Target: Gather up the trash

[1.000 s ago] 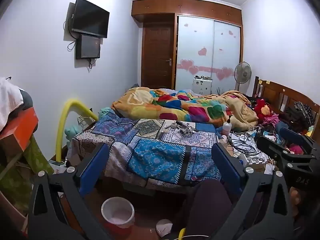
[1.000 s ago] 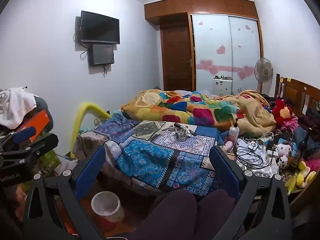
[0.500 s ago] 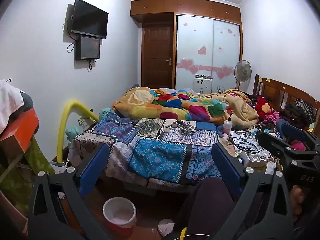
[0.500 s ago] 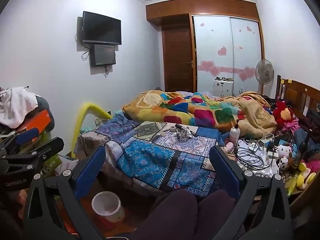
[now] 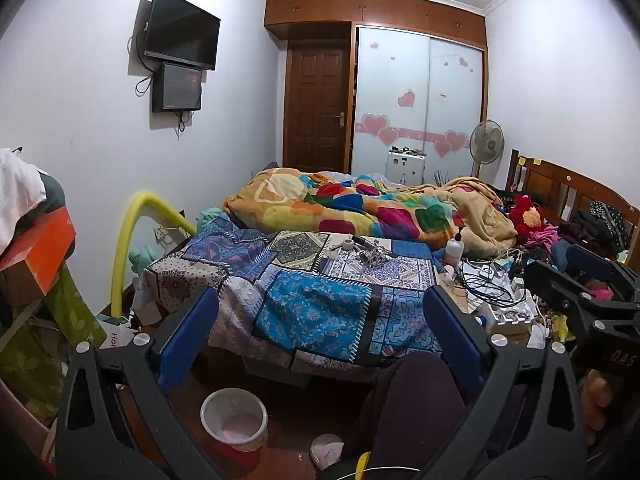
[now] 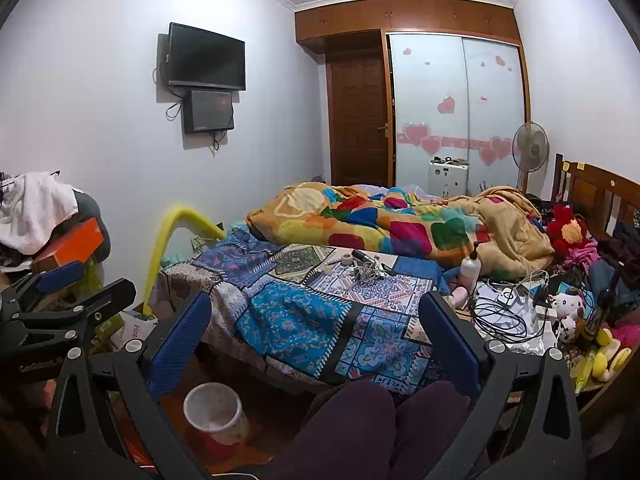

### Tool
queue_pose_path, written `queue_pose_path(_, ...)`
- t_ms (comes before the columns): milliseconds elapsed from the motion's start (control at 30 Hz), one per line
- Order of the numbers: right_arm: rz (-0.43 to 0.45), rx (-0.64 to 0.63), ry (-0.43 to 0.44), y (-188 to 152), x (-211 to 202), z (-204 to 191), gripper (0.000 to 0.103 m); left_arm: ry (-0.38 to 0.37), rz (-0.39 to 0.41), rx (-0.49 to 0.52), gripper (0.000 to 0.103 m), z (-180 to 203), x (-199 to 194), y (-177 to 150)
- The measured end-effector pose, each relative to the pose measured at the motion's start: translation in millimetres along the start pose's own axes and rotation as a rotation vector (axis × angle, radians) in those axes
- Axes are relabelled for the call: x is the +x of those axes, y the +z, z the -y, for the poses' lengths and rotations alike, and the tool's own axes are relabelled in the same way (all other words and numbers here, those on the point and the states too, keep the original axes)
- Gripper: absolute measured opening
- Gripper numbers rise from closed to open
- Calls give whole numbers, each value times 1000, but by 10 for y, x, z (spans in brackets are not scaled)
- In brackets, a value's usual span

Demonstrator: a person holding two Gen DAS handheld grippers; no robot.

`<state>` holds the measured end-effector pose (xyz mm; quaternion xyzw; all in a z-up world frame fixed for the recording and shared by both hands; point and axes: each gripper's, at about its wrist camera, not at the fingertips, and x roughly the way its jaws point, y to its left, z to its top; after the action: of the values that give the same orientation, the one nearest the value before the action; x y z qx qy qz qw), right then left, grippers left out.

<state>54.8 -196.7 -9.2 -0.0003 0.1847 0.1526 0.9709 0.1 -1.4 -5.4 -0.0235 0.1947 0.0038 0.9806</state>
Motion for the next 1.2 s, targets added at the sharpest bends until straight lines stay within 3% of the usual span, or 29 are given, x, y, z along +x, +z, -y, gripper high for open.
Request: queue_pose_path(1200,3,-3,1,24,-19,-17,103,-8,-12,-5,103,16,23,-38)
